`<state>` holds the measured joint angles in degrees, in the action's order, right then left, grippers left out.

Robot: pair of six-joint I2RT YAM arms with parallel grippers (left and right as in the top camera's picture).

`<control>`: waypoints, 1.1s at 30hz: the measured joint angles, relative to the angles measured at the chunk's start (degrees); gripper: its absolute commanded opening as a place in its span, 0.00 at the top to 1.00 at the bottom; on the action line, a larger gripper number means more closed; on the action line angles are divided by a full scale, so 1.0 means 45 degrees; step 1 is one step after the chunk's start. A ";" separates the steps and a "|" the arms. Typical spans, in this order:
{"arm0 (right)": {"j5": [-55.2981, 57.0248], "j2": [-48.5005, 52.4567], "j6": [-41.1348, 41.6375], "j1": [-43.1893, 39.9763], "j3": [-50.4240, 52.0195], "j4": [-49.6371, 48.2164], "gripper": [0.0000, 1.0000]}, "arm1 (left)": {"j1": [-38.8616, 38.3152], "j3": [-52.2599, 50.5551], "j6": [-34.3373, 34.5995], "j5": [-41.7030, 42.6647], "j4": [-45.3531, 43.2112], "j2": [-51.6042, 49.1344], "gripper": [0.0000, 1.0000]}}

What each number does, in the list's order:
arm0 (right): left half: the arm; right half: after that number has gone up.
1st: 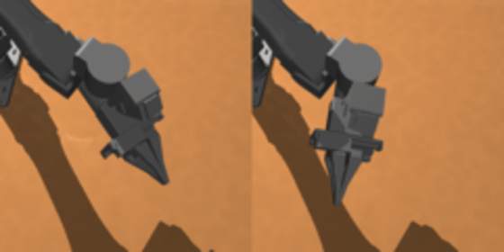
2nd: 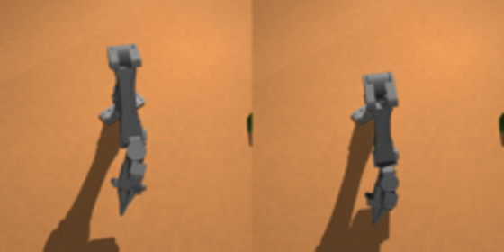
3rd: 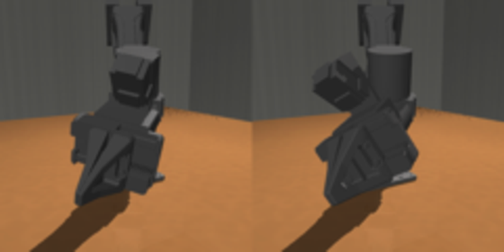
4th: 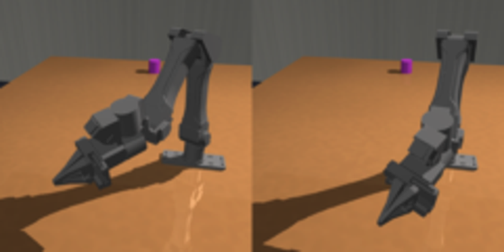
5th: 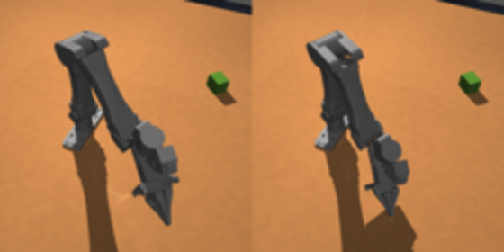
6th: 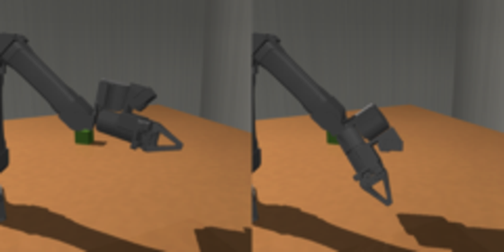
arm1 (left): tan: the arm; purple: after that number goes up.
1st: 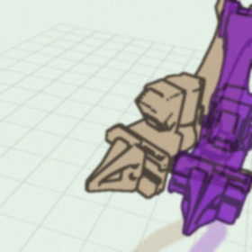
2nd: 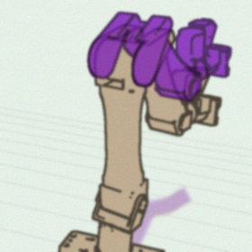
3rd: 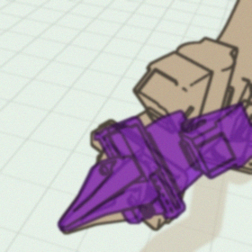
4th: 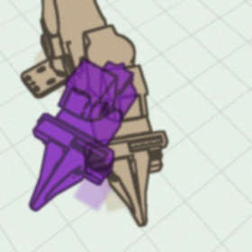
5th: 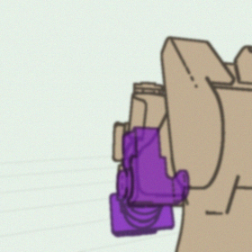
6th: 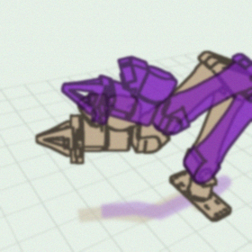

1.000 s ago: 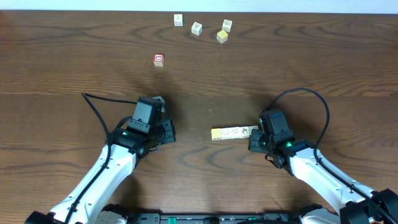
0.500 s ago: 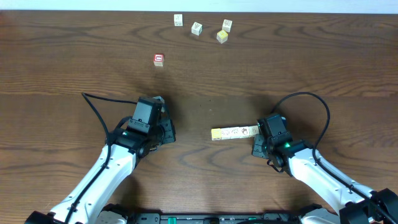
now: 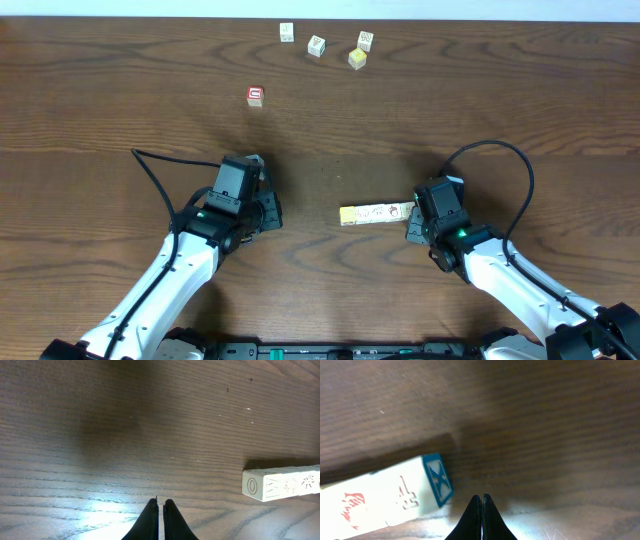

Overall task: Lift 5 blocks
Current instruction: 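Lower both grippers beside the two ends of the five-block row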

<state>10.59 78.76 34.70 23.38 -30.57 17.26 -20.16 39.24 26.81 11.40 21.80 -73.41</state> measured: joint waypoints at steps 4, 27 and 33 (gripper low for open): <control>-0.0102 0.0000 -0.0306 0.0000 0.0000 -0.0495 0.99 | 0.0000 0.0000 0.0000 -0.0005 0.0000 0.0000 0.93; -0.0743 0.0000 -0.0510 0.0000 0.0000 -0.0714 0.99 | 0.0000 0.0000 0.0000 -0.0005 0.0000 0.0000 0.92; -0.0738 0.0000 -0.0510 0.0000 0.0000 -0.0709 0.99 | 0.0000 0.0000 0.0000 -0.0005 -0.0044 0.0000 0.93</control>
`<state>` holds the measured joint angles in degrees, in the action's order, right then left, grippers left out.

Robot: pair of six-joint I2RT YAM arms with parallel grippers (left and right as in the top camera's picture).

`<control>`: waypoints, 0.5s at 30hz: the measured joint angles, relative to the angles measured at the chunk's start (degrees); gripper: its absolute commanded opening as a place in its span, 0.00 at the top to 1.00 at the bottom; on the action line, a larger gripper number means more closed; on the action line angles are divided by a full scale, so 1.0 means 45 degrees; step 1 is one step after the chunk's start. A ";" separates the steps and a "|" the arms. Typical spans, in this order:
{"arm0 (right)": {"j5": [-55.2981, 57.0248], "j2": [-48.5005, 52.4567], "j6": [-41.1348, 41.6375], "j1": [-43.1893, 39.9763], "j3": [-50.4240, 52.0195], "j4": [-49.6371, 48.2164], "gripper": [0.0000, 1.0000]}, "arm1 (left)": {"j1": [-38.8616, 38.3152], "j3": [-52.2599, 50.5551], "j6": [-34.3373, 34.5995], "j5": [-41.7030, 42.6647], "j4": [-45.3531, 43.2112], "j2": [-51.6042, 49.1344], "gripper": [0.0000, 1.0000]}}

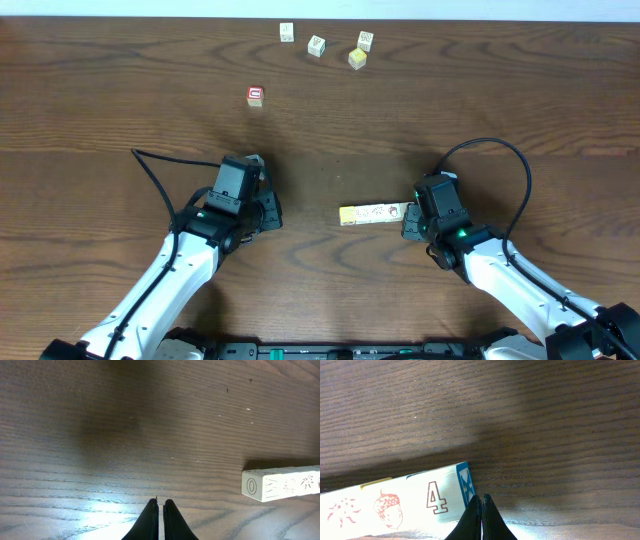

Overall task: Lift 5 blocks
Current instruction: 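Lower both grippers beside the two ends of the five-block row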

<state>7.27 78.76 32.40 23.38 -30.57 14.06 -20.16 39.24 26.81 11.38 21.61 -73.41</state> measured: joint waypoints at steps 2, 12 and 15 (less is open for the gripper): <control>0.0015 0.0000 0.0000 0.0000 0.0000 0.0000 0.99 | 0.0000 0.0000 0.0000 0.0000 -0.0102 0.0000 0.93; 0.0413 0.0000 -0.0272 -0.0063 0.0000 -0.0126 0.99 | -0.0248 0.0000 0.0189 -0.0039 -0.0282 0.0000 0.93; 0.0500 0.0000 -0.0413 -0.0063 0.0000 -0.0248 0.99 | -0.0520 0.0000 0.0214 -0.0039 -0.0301 0.0000 0.93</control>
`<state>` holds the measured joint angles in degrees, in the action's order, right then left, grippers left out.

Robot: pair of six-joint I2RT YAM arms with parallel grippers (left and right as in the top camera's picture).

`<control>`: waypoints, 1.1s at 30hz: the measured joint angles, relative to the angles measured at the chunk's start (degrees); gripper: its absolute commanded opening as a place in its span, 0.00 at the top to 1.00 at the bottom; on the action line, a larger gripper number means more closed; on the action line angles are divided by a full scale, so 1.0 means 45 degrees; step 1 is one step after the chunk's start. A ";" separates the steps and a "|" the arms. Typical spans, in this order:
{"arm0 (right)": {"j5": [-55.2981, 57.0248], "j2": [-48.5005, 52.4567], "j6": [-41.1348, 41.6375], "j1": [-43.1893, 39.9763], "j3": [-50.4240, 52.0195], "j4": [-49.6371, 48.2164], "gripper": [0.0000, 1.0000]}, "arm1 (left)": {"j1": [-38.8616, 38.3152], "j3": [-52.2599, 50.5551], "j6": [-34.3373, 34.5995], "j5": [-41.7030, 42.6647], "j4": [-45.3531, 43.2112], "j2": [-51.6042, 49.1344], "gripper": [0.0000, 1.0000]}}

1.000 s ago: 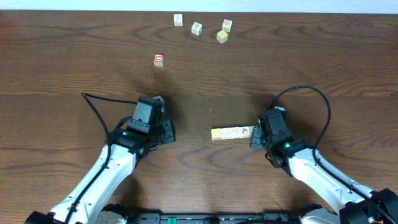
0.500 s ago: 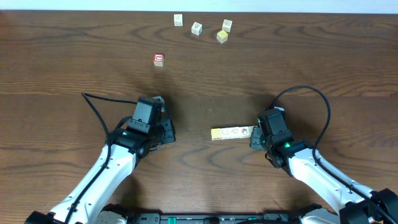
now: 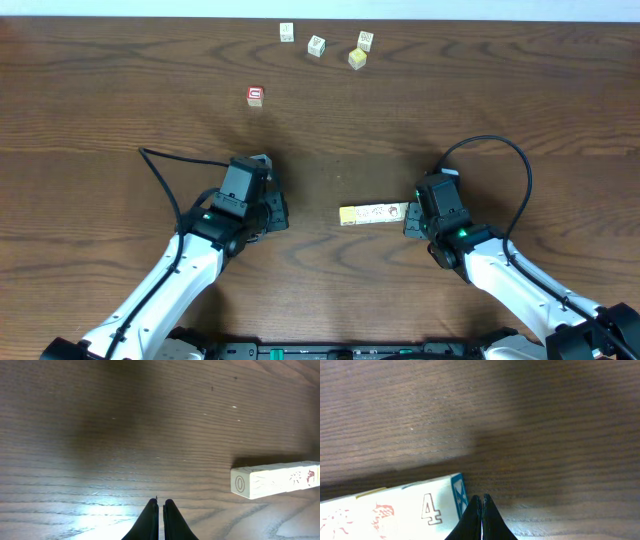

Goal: Lift 5 blocks

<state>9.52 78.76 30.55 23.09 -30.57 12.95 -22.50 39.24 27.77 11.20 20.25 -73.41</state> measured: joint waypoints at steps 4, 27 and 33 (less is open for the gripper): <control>-0.0248 0.0000 -0.0194 0.0000 0.0000 -0.0141 0.99 | -0.0189 0.0000 0.0092 0.0005 -0.0189 0.0000 0.93; -0.1579 0.0000 -0.0243 0.0282 0.0000 -0.0389 0.99 | -0.0194 0.0000 0.0136 -0.0248 -0.0267 0.0000 0.93; -0.1836 0.0000 -0.0248 0.0670 0.0000 -0.0413 0.99 | -0.0194 0.0000 0.0160 -0.0389 -0.0267 0.0000 0.93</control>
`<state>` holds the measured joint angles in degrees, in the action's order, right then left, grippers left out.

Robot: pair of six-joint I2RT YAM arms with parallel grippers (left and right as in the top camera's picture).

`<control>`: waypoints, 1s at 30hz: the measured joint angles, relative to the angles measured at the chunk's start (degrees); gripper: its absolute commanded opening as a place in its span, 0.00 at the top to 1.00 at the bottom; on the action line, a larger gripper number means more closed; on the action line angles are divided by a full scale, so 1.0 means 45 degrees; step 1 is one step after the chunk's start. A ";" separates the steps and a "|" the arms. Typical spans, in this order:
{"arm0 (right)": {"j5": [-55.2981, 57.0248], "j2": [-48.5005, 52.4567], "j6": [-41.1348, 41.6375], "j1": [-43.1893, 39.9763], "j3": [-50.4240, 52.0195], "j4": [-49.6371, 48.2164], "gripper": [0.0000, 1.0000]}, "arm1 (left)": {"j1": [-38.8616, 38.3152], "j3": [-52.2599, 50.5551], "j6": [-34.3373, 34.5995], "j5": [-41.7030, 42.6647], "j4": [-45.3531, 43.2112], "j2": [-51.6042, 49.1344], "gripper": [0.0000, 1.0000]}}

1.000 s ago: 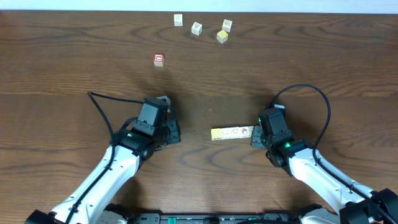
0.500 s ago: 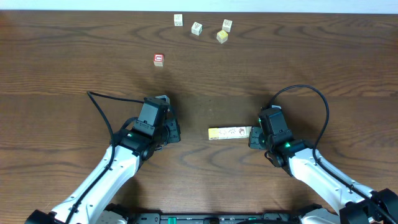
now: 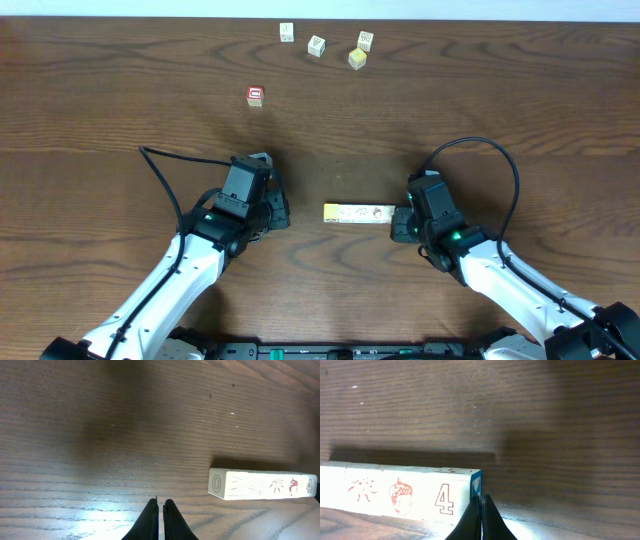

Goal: Lift 5 blocks

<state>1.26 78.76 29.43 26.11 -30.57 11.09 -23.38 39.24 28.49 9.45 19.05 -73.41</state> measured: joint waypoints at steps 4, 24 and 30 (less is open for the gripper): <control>-0.0073 0.0000 0.0005 0.0262 0.0000 -0.0010 0.99 | 0.0000 0.0000 0.0000 -0.0087 0.0000 0.0000 0.93; 0.0146 0.0015 0.0000 0.0267 0.0000 0.0491 0.99 | 0.0000 0.0000 0.0000 -0.0102 0.0000 0.0000 0.93; 0.0044 0.0306 0.0005 0.0267 0.0000 -0.0228 0.99 | 0.0000 0.0000 0.0000 -0.0102 0.0000 0.0000 0.93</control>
<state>1.45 80.14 29.45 27.31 -30.57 10.07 -23.38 39.24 28.49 8.99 19.05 -73.41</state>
